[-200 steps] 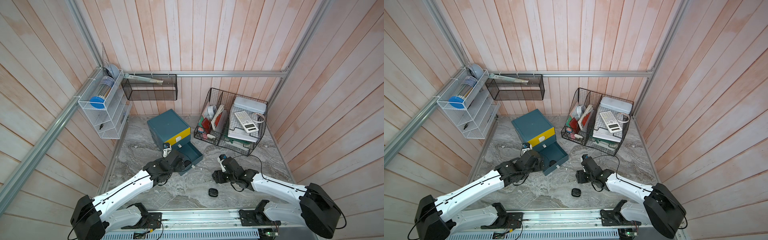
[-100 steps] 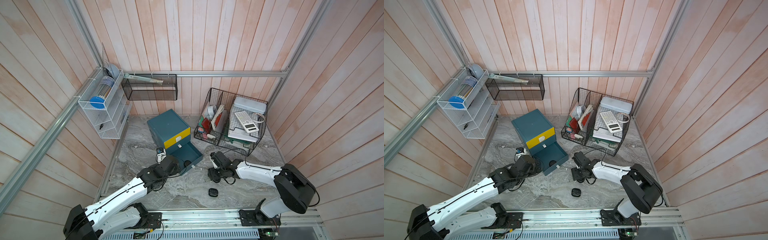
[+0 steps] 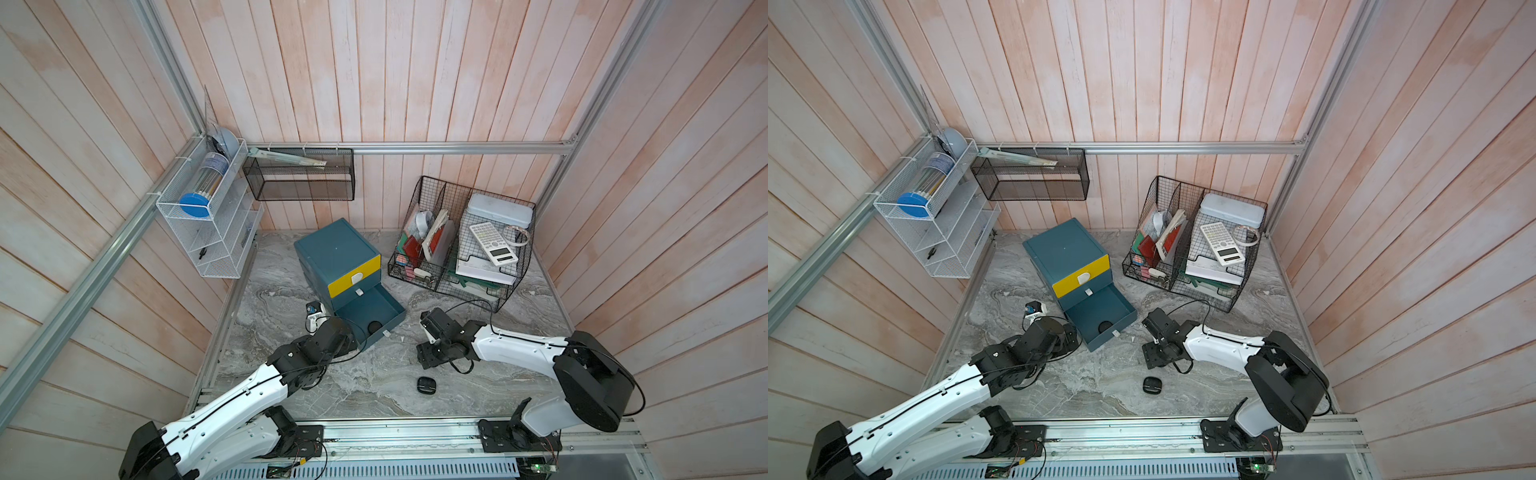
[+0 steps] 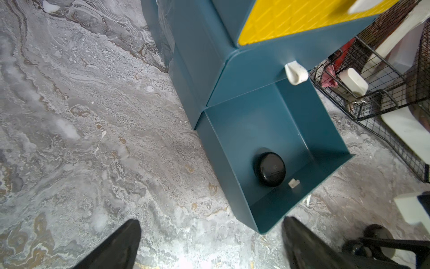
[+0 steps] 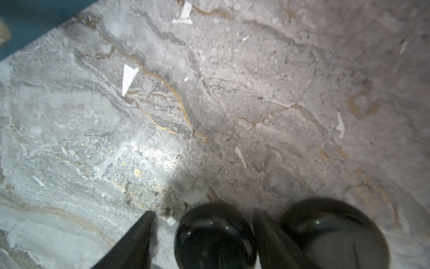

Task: Put the bluetooth earphones in the drawer according to color
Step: Pick up the Bluetooth earphone from the center of the board.

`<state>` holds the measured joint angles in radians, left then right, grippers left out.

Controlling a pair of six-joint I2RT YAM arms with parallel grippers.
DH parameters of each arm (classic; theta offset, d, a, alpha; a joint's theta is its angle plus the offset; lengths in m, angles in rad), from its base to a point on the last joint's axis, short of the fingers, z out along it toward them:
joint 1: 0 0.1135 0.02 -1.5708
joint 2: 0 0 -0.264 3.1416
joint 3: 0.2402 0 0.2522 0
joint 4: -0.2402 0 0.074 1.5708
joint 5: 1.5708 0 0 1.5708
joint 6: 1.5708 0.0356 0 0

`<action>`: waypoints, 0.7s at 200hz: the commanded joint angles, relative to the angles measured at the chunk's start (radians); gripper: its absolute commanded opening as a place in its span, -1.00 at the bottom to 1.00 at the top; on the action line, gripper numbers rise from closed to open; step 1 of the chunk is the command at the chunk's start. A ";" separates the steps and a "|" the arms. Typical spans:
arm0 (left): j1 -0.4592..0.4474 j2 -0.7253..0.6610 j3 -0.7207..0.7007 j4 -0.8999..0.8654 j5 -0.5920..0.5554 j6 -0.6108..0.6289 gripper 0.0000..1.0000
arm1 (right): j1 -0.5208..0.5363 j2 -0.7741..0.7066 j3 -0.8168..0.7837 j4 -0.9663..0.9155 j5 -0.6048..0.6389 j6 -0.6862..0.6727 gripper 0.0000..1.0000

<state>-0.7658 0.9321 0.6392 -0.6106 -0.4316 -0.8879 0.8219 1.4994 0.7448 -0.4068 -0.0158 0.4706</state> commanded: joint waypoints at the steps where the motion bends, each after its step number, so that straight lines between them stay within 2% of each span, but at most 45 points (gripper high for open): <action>1: 0.006 -0.002 0.004 0.017 -0.016 -0.009 1.00 | 0.012 0.001 -0.027 -0.094 -0.004 0.024 0.37; 52: 0.032 0.040 0.074 -0.054 -0.025 0.031 1.00 | 0.022 0.031 -0.005 -0.130 0.006 0.024 0.12; 74: 0.033 0.012 0.064 -0.054 -0.037 0.028 1.00 | 0.030 0.047 -0.003 -0.144 0.015 0.038 0.12; 114: 0.044 -0.024 0.051 -0.064 -0.037 0.027 1.00 | 0.055 0.067 0.031 -0.209 0.037 0.060 0.27; 140: 0.048 -0.041 0.040 -0.069 -0.043 0.028 1.00 | 0.065 0.061 0.036 -0.228 0.041 0.074 0.10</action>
<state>-0.7261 0.9115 0.6830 -0.6605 -0.4526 -0.8757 0.8730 1.5356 0.7929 -0.5167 0.0341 0.5114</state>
